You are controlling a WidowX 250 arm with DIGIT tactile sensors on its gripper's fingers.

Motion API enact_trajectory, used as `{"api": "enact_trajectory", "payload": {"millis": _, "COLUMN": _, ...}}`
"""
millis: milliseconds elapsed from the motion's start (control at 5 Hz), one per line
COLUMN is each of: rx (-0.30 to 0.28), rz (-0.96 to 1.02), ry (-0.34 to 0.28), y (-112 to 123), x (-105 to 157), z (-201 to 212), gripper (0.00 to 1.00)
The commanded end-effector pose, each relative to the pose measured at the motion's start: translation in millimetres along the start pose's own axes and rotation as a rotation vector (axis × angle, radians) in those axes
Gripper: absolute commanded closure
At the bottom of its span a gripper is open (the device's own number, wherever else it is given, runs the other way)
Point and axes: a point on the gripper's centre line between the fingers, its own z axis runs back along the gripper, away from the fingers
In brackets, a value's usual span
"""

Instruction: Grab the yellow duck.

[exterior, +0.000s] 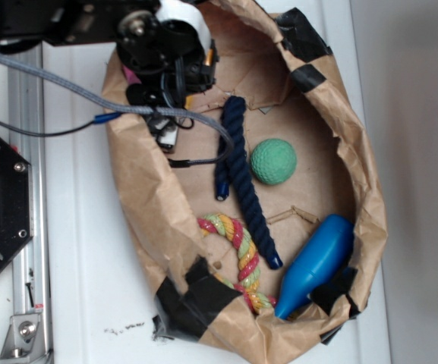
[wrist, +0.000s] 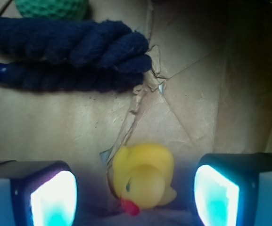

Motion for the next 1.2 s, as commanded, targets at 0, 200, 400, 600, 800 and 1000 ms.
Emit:
{"api": "enact_trajectory", "payload": {"millis": 0, "rx": 0.037, "rz": -0.010, "ry": -0.033, "y": 8.9, "x": 11.5, "z": 3.6, "gripper": 0.00}}
{"api": "enact_trajectory", "payload": {"millis": 200, "rx": 0.058, "rz": -0.005, "ry": 0.025, "y": 11.8, "x": -8.0, "z": -21.1, "gripper": 0.00}}
{"api": "enact_trajectory", "payload": {"millis": 400, "rx": 0.103, "rz": 0.025, "ry": 0.033, "y": 18.0, "x": -13.3, "z": -18.9, "gripper": 1.00}}
{"api": "enact_trajectory", "payload": {"millis": 600, "rx": 0.106, "rz": 0.021, "ry": 0.006, "y": 17.1, "x": -8.7, "z": -12.3, "gripper": 1.00}}
{"api": "enact_trajectory", "payload": {"millis": 800, "rx": 0.110, "rz": 0.015, "ry": -0.005, "y": 14.8, "x": -3.9, "z": -7.7, "gripper": 1.00}}
{"api": "enact_trajectory", "payload": {"millis": 1000, "rx": 0.120, "rz": 0.020, "ry": -0.029, "y": 15.3, "x": 3.4, "z": 4.5, "gripper": 1.00}}
